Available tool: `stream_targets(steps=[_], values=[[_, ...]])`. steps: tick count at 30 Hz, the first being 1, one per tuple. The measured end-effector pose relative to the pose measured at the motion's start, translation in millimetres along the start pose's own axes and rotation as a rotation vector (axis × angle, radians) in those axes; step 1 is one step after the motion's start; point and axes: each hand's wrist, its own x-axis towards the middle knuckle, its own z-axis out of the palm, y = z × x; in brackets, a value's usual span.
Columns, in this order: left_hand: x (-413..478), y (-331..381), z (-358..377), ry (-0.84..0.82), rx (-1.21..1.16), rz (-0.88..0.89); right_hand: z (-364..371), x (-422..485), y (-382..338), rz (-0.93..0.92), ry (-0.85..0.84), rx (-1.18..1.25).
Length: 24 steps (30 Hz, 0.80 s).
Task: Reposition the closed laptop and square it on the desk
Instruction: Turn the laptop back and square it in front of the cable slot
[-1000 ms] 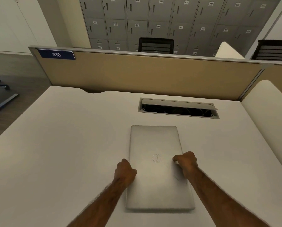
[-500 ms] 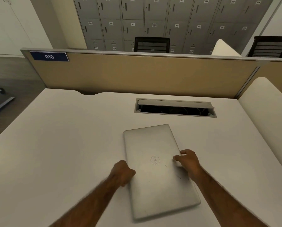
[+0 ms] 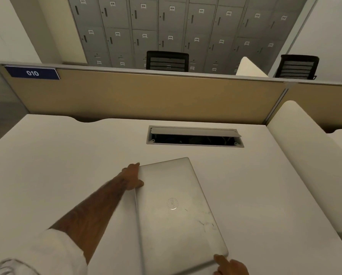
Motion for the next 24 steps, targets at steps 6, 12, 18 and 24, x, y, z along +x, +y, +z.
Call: stream_targets(steps=[6, 12, 18, 24], values=[[10, 0, -4, -0.014, -0.019, 0.029, 8, 8, 12, 0.259, -0.029, 0.099], [11, -1, -2, 0.017, -0.015, 0.039, 20, 11, 5, 0.328, -0.033, 0.134], [3, -12, -6, 0.058, -0.004, -0.022, 28, 16, -10, 0.252, -0.059, 0.214], [-12, -28, -2, 0.1, -0.019, -0.093, 34, 27, -33, 0.13, -0.117, 0.21]])
